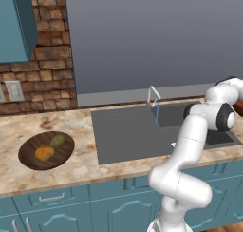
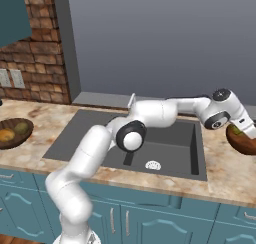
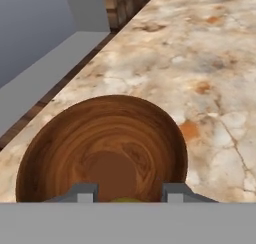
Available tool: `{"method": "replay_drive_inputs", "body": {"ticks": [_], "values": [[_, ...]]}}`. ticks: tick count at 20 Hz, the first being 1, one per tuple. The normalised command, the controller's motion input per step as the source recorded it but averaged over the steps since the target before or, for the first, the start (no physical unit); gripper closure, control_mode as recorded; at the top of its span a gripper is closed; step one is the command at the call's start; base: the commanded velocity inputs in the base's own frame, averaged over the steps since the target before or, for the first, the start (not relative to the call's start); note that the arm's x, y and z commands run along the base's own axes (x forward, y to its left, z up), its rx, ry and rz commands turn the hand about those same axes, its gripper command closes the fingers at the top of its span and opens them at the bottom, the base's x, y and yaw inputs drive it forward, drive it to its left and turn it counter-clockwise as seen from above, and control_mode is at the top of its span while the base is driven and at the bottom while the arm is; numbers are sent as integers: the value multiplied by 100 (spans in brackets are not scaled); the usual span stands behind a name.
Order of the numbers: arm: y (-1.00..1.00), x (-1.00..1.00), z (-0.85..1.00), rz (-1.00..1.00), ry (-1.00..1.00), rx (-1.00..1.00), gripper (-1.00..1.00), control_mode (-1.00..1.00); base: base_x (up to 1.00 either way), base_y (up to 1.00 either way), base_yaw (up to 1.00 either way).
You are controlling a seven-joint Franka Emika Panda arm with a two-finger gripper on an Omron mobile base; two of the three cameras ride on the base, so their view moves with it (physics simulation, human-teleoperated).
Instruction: Pick the potatos from the sink and place them in one bowl. Place the pear in the other bowl. Then turn off the sink faucet.
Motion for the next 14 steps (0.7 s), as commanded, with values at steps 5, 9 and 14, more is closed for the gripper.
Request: {"method": "replay_drive_inputs", "body": {"ticks": [5, 9, 14], "values": [[-32, 26, -6, -1, 0, 0, 100, -100, 0, 0, 0], [-16, 17, -6, -1, 0, 0, 100, -100, 0, 0, 0], [-1, 8, -13, -2, 4, 0, 100, -100, 0, 0, 0]]}}
